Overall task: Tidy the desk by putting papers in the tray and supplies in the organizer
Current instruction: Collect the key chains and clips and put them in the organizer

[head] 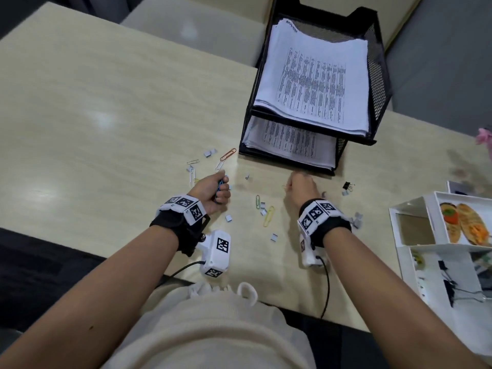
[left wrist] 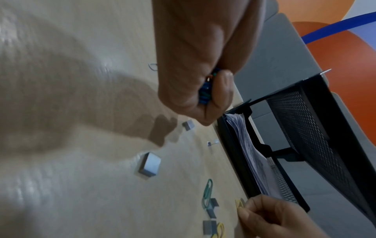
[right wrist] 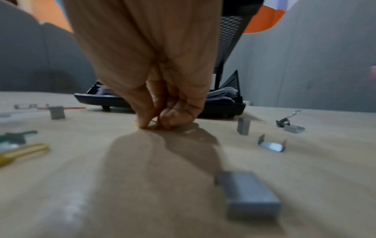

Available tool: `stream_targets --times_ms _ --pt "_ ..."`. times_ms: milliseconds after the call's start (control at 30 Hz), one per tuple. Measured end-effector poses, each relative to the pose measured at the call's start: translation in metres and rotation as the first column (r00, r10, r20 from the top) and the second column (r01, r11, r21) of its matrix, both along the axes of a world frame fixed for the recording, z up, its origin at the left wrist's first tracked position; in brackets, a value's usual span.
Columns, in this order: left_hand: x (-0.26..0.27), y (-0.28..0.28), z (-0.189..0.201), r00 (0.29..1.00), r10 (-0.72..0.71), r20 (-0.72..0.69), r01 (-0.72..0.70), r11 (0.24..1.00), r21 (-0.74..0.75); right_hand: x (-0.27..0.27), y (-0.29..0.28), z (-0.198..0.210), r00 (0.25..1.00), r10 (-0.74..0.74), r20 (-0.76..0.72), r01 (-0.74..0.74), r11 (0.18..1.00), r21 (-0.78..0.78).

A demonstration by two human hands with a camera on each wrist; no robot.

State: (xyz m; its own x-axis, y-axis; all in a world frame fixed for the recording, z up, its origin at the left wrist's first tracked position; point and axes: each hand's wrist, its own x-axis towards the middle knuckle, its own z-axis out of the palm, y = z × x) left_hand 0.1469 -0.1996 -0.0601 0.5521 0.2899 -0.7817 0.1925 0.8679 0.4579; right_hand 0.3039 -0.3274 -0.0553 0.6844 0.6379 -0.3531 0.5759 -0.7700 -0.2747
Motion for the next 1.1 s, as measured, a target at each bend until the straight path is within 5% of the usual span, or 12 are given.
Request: stream_targets --times_ms 233,600,700,867,1000,1100 --pt "0.007 -0.012 -0.004 0.999 0.017 -0.027 -0.016 1.000 0.018 -0.062 -0.017 0.009 0.856 -0.432 -0.282 0.479 0.869 0.123" --pt "0.000 -0.049 0.006 0.998 0.047 -0.044 -0.045 0.998 0.045 -0.101 -0.022 0.006 0.911 -0.385 -0.146 0.387 0.922 -0.015" --pt "0.012 -0.071 0.010 0.999 0.041 -0.028 -0.040 0.998 0.052 -0.096 -0.043 0.016 0.925 -0.365 -0.107 0.376 0.921 0.103" --pt "0.063 -0.140 0.025 0.990 -0.133 0.043 0.133 0.991 0.009 -0.060 -0.132 0.047 0.790 -0.587 -0.177 0.602 0.689 0.403" --pt "0.108 -0.220 0.044 0.935 -0.347 0.077 0.348 0.938 0.001 -0.036 -0.226 0.058 0.666 -0.728 -0.162 0.712 0.557 0.427" --pt "0.133 -0.283 0.054 0.892 -0.446 0.076 0.445 0.895 0.023 -0.026 -0.281 0.061 0.624 -0.775 -0.099 0.748 0.556 0.362"
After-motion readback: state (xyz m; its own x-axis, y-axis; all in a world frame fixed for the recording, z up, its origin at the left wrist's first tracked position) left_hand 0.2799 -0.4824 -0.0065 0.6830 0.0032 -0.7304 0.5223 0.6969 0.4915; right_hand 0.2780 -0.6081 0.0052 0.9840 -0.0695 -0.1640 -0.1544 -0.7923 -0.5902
